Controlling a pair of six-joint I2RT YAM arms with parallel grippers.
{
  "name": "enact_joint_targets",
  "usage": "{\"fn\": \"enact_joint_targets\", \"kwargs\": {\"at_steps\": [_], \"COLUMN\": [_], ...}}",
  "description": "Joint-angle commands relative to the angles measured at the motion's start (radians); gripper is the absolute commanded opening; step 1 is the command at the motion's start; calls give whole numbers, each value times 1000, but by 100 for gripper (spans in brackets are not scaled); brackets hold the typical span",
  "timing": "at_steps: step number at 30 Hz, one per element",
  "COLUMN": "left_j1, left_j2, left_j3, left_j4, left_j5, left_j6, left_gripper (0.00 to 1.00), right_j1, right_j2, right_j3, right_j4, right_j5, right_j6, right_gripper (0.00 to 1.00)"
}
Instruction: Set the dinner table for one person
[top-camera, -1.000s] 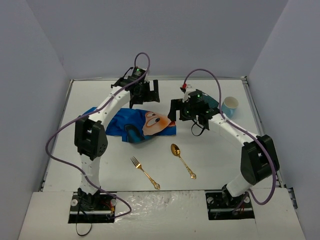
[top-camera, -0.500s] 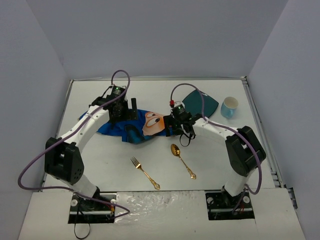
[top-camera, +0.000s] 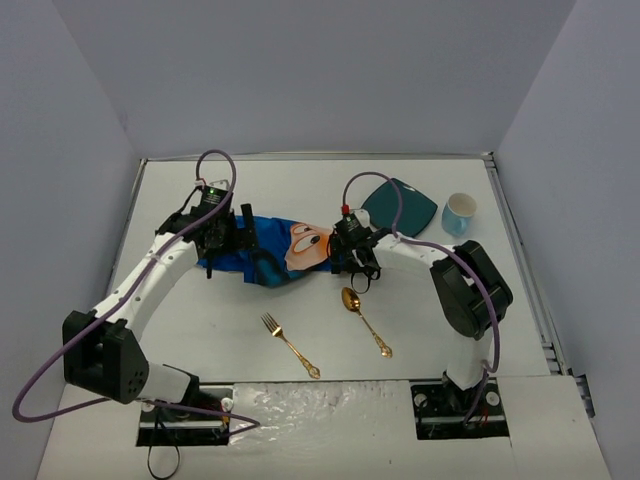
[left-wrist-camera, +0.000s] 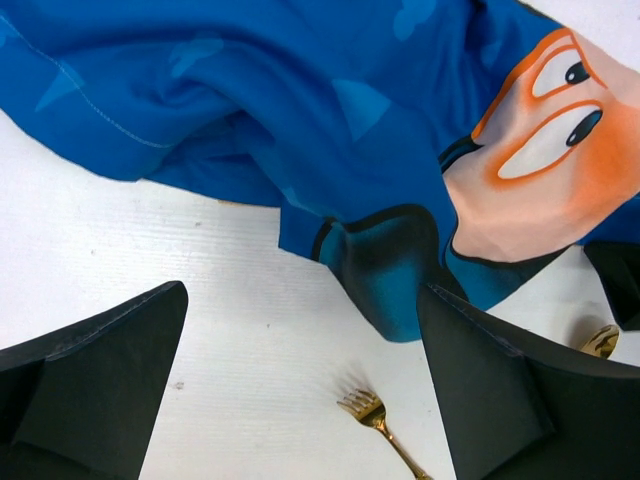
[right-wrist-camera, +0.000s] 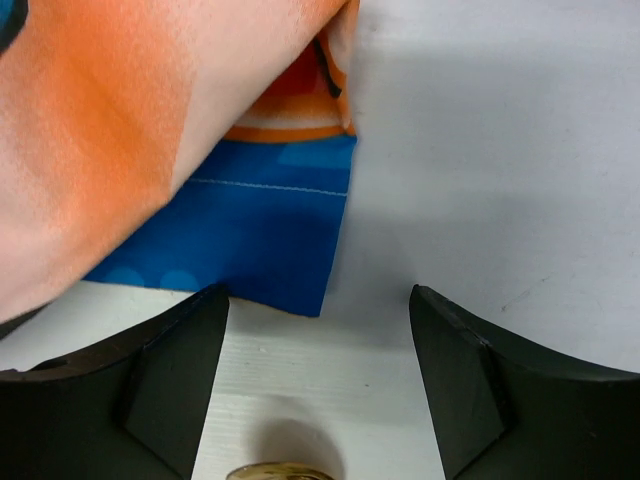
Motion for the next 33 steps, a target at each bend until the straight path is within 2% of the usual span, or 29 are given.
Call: {"fn": "enact_joint_targets", "kwargs": {"at_steps": [1, 10, 14, 26, 31, 32, 33], "left_j1": [14, 16, 15, 17, 21, 21, 24], "left_j2": [-57, -123, -135, -149, -117, -106, -96], "left_j3": [-26, -104, -128, -237, -288, -292, -309], "left_j4": [48, 76, 87, 142, 189, 199, 216], "left_j5": [24, 44, 47, 66, 94, 99, 100], "left_j6": [15, 60, 71, 47, -16, -24, -32], "left_gripper": [97, 97, 97, 97, 96, 96, 95], "right_j1": [4, 1, 5, 50, 52, 53, 51], "right_j2": [8, -27, -2, 102, 109, 105, 100], "right_j3": [51, 50, 68, 84, 65, 55, 48], "right_j4": [16, 16, 17, -17, -56, -60, -61], "right_j5": [60, 106, 132, 103, 91, 90, 91], "right_j6": [49, 79, 103, 165, 181, 186, 189], "right_gripper": [69, 68, 63, 58, 44, 39, 27]}}
